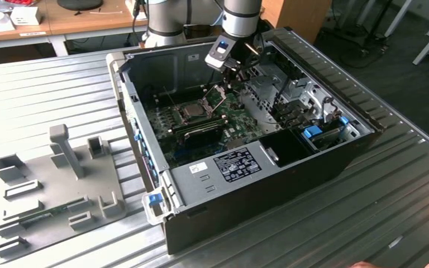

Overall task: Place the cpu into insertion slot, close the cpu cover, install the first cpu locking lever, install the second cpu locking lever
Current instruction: 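Close the cpu cover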

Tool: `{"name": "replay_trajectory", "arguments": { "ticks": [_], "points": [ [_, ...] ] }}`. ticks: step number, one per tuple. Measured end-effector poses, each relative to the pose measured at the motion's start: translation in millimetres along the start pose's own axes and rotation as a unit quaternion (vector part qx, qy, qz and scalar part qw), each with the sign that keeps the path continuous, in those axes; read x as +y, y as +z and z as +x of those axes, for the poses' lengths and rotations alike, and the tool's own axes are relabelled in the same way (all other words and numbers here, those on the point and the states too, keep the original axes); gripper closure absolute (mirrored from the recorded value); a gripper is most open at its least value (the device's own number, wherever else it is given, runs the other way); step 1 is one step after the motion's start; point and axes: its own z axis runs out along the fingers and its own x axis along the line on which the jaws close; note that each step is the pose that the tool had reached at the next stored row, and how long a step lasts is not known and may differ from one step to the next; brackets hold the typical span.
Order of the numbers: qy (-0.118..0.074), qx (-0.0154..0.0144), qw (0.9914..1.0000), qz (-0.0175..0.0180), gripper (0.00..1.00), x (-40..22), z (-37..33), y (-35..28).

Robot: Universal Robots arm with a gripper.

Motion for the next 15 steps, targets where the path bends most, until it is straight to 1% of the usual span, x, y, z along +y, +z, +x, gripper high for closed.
{"name": "replay_trajectory", "arguments": {
  "ticks": [3,7,11,15],
  "points": [
    [0.000,0.0001,1.00000,-0.0007,0.89,-2.0,0.0,0.4],
    [0.000,-0.0005,0.99999,-0.0040,0.89,-8.8,0.0,0.9],
    [0.000,-0.0014,0.99995,-0.0098,0.89,-18.7,-0.1,1.0],
    [0.000,-0.0025,0.99985,-0.0173,0.89,-32.3,-0.2,0.9]
  ]
}}
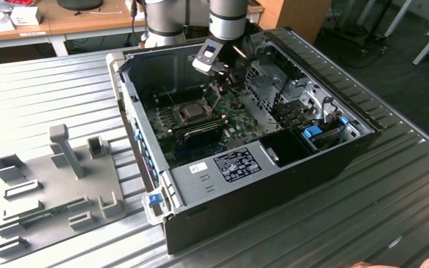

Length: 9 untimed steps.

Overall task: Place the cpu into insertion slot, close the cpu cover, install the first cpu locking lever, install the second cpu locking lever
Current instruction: 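Close the cpu cover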

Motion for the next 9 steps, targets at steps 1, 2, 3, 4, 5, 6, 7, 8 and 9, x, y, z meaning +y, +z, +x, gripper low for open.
{"name": "replay_trajectory", "arguments": {
  "ticks": [1,2,3,4,5,6,7,8,9],
  "points": [
    [0.000,-0.0002,1.00000,-0.0019,0.89,-3.3,0.0,-0.1],
    [0.000,-0.0005,0.99999,-0.0037,0.89,-6.5,0.0,-0.3],
    [0.000,-0.0006,0.99998,-0.0056,0.89,-9.7,0.0,-0.4],
    [0.000,-0.0009,0.99997,-0.0074,0.89,-12.9,0.0,-0.5],
    [0.000,-0.0011,0.99996,-0.0094,0.89,-16.4,0.0,-0.7],
    [0.000,-0.0014,0.99994,-0.0112,0.89,-19.6,0.0,-0.8],
    [0.000,-0.0017,0.99992,-0.0128,0.89,-22.5,0.0,-0.9],
    [0.000,-0.0021,0.99990,-0.0141,0.89,-25.1,-0.1,-1.1],
    [0.000,-0.0024,0.99988,-0.0153,0.89,-27.5,-0.1,-1.3]
  ]
}}
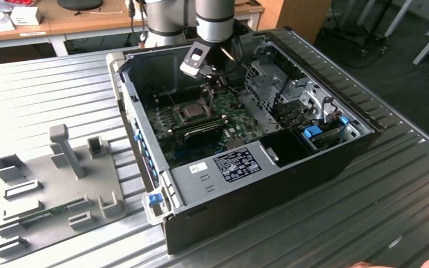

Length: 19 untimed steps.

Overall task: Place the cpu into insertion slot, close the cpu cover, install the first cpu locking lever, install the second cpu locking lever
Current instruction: 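Close the cpu cover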

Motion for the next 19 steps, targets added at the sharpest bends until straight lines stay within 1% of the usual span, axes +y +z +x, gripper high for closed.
{"name": "replay_trajectory", "arguments": {
  "ticks": [2,10,11,14,16,17,18,19],
  "points": [
    [0.000,-0.0008,1.00000,-0.0014,0.89,-3.1,0.0,-0.2],
    [0.000,-0.0015,1.00000,-0.0013,0.89,-3.2,-0.1,-0.2],
    [0.000,-0.0015,1.00000,0.0011,0.89,-3.2,0.0,-0.1],
    [0.000,-0.0015,0.99980,0.0200,0.89,-3.3,0.0,0.6],
    [0.000,-0.0016,0.99954,0.0302,0.89,-3.3,0.0,1.1],
    [0.000,-0.0016,0.99935,0.0361,0.89,-3.3,0.0,1.4],
    [0.000,-0.0015,0.99916,0.0409,0.89,-3.4,0.0,1.6],
    [0.000,-0.0017,0.99907,0.0431,0.89,-3.4,-0.1,1.5]
  ]
}}
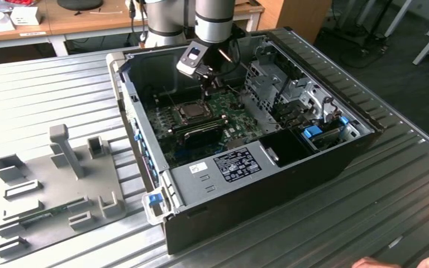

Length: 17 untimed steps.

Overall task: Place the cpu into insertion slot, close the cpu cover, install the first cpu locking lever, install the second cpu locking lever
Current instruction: 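Close the cpu cover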

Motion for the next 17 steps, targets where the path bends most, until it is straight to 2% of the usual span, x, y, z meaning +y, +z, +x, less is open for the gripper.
{"name": "replay_trajectory", "arguments": {
  "ticks": [10,13,17],
  "points": [
    [-0.003,0.0001,0.99999,0.0028,0.89,-0.1,0.0,0.1],
    [-0.025,0.0007,0.99968,0.0027,0.89,-0.5,0.0,0.6],
    [-0.061,0.0016,0.99814,0.0026,0.89,-0.6,0.0,1.5]
  ]
}}
